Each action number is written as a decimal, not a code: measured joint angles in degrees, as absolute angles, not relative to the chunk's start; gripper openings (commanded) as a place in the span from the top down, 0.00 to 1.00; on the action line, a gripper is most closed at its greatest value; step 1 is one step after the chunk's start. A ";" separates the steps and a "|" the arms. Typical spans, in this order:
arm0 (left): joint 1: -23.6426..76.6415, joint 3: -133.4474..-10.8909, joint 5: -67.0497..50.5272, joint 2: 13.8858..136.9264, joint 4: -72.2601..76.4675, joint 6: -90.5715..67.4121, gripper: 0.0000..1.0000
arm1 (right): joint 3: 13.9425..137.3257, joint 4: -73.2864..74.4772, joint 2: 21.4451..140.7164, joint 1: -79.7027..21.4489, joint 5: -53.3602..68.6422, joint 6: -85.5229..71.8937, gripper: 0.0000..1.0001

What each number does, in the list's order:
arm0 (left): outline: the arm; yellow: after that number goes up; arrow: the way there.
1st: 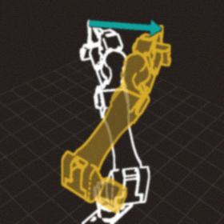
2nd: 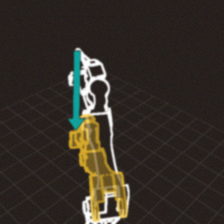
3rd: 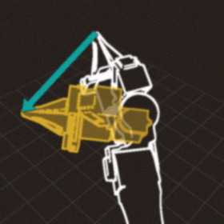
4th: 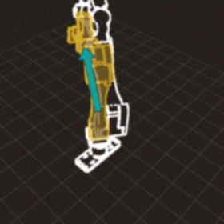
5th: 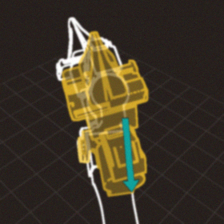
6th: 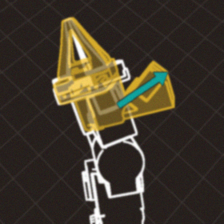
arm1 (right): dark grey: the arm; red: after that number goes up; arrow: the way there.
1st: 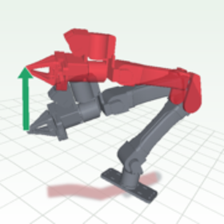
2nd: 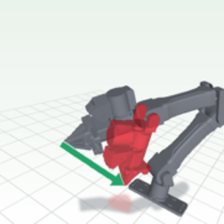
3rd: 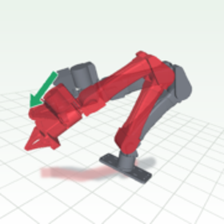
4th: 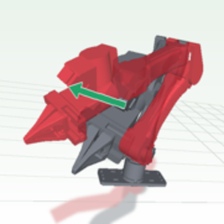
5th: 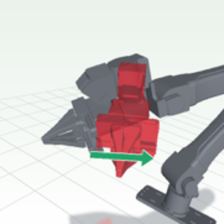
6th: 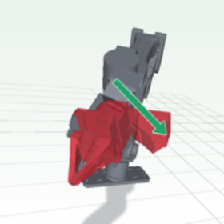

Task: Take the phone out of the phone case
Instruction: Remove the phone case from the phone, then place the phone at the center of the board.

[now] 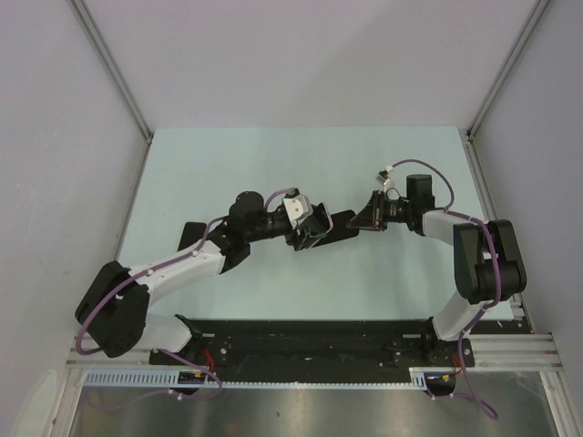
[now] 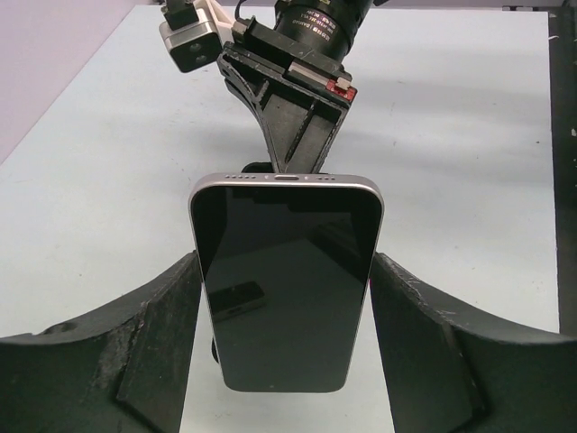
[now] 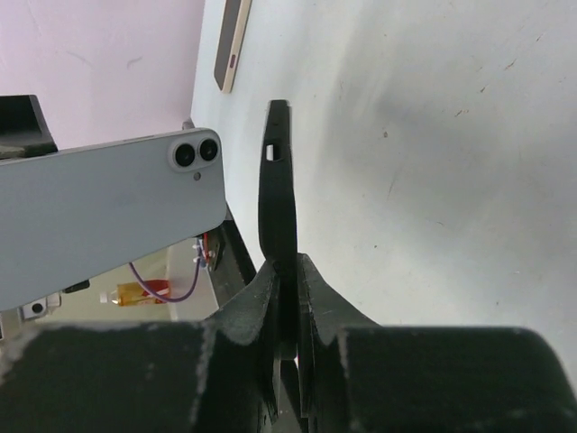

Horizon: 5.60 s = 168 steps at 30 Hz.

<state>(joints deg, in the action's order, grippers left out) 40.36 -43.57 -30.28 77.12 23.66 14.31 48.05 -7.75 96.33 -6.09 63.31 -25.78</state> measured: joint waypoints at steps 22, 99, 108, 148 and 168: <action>40.36 -43.07 -27.14 77.47 23.44 14.63 0.48 | 48.03 -7.07 96.33 -4.34 54.41 -23.22 1.00; 8.78 -52.95 -7.75 93.62 -18.00 -1.61 0.45 | 48.05 -4.38 92.12 -2.72 50.35 -16.40 1.00; 7.84 -51.94 -7.14 93.65 -18.22 -4.32 0.38 | 48.03 -4.21 91.66 -2.72 50.28 -15.94 1.00; -0.34 -49.93 -3.75 79.13 -17.10 -1.39 0.00 | 48.03 -4.05 91.26 -2.79 50.26 -15.77 1.00; -8.27 -46.59 -2.74 85.06 -17.50 6.61 0.00 | 48.03 -3.97 89.97 -2.94 50.41 -15.75 1.00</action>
<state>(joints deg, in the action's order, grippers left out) -8.27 -46.59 -2.74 85.06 -17.50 6.61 48.03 -3.97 89.97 -2.94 50.41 -15.75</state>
